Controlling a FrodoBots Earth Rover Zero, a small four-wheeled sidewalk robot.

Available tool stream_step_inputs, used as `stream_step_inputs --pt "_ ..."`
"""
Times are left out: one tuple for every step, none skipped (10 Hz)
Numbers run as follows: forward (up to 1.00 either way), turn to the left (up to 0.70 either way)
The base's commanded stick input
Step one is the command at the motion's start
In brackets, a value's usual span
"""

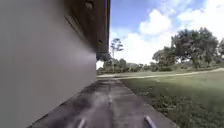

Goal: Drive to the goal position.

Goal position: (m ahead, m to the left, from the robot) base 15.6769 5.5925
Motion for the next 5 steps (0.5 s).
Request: stream_step_inputs --pt "0.69 0.03" --pt "0.69 0.03" --pt "0.69 0.03" --pt "0.69 0.03" --pt "0.69 0.03"
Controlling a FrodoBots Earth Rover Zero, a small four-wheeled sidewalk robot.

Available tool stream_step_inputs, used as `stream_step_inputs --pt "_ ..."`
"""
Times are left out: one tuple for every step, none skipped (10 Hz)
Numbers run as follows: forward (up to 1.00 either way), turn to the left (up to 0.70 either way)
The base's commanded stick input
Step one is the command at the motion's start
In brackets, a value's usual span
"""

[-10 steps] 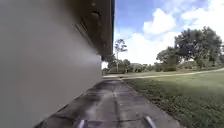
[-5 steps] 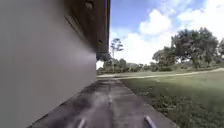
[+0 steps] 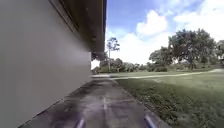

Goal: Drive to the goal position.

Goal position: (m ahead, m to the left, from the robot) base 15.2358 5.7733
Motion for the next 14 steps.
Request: stream_step_inputs --pt "0.69 0.03" --pt "0.69 0.03" --pt "0.69 0.03" --pt "0.69 0.04" --pt "0.69 0.18" --pt "0.69 0.32" --pt "0.69 0.34" --pt "0.69 0.34" --pt "0.69 0.34" --pt "0.69 0.34" --pt "0.69 0.34" --pt "0.69 0.34" --pt "0.69 0.33" --pt "0.69 0.32"
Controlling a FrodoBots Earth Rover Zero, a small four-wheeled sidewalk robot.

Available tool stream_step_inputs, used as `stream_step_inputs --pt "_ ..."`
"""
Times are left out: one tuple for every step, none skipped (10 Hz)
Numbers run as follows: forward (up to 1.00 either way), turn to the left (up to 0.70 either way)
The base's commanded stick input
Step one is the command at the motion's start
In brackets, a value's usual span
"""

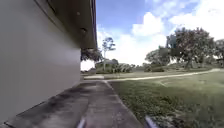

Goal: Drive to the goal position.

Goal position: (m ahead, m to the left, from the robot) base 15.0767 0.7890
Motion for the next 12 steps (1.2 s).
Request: stream_step_inputs --pt "0.69 0.32" --pt "0.69 0.32" --pt "0.69 0.32" --pt "0.69 0.28" --pt "0.69 0.19" --pt "0.69 0.1" --pt "0.69 0.03" --pt "0.69 0.03" --pt "0.69 0.03" --pt "0.69 0.03" --pt "0.69 0.03" --pt "0.69 0.03"
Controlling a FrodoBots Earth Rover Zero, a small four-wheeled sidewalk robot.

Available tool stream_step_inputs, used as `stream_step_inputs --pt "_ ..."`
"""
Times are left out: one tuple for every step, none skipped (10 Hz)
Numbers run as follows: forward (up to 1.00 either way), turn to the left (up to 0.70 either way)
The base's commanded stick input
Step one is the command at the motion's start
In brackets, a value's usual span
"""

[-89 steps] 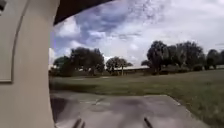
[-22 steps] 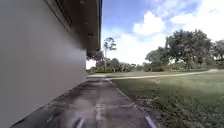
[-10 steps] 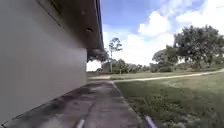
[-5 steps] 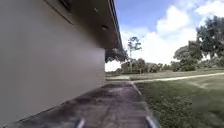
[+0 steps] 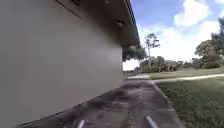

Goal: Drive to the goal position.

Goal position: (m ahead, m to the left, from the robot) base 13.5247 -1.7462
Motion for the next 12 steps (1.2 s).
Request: stream_step_inputs --pt "0.69 0.03" --pt "0.69 0.03" --pt "0.69 0.03" --pt "0.69 0.03" --pt "0.69 0.03" --pt "0.69 -0.21" --pt "0.69 -0.29" --pt "0.69 -0.29" --pt "0.69 -0.21" --pt "0.69 -0.06" --pt "0.69 0.03" --pt "0.69 0.03"
